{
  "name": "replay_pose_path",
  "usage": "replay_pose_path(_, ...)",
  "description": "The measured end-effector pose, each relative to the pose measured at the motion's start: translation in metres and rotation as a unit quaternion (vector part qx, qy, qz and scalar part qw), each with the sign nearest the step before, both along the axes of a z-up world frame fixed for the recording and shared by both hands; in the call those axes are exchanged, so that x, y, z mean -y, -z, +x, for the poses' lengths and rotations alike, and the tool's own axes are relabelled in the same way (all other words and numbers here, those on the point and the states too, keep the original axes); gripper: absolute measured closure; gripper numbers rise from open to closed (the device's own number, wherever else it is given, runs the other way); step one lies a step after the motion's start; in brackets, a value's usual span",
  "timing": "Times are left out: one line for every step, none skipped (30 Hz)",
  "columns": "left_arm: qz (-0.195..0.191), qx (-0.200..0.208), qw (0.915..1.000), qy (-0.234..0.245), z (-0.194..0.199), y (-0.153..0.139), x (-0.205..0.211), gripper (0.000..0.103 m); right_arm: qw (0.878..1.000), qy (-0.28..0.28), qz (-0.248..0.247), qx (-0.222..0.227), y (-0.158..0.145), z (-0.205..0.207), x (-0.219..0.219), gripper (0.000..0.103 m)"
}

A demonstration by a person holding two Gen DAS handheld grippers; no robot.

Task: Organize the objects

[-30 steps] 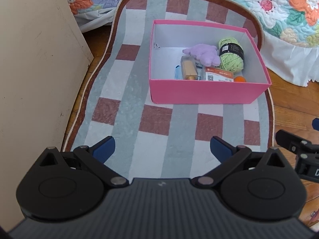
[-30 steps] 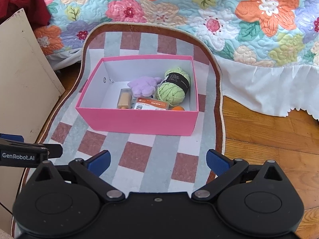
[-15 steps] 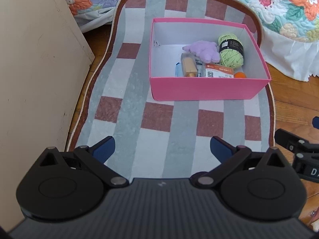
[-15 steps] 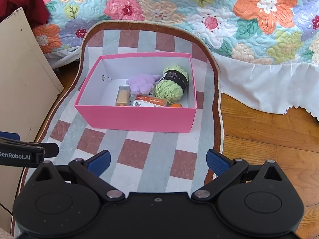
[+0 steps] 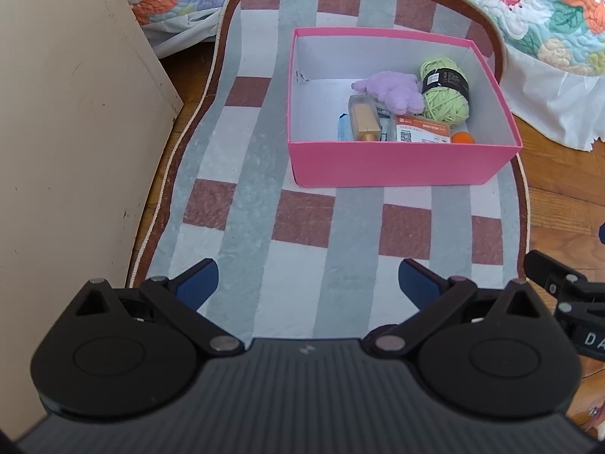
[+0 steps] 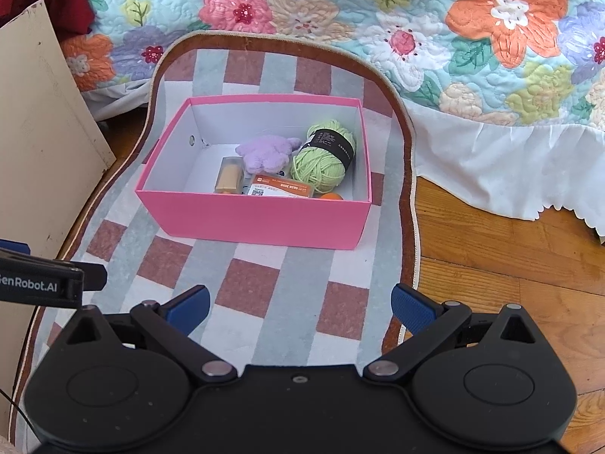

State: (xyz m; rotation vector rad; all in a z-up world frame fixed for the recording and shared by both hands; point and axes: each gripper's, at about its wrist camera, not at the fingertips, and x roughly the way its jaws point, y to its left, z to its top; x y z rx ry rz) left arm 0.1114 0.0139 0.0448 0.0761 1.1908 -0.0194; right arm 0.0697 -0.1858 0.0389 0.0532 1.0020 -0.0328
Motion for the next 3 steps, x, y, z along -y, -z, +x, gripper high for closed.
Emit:
replay_pose_path(0.001,0.000,1.0000,-0.001,0.0004,0.0003,-0.0004,0.000,1.000,-0.001,0.000,0.000,0.0001,0.0000,0.0001,0.000)
replay_pose_path(0.002,-0.001,1.0000,-0.001,0.0005,0.0006,-0.0009,0.000,1.000,-0.002,-0.001,0.000,0.0001,-0.0002,0.0000,0.000)
replay_pose_path(0.002,0.000,1.0000,-0.001,0.0007,0.0004,-0.0012,0.000,1.000,-0.004,-0.004,0.001,0.0001,-0.0003,-0.0005,0.000)
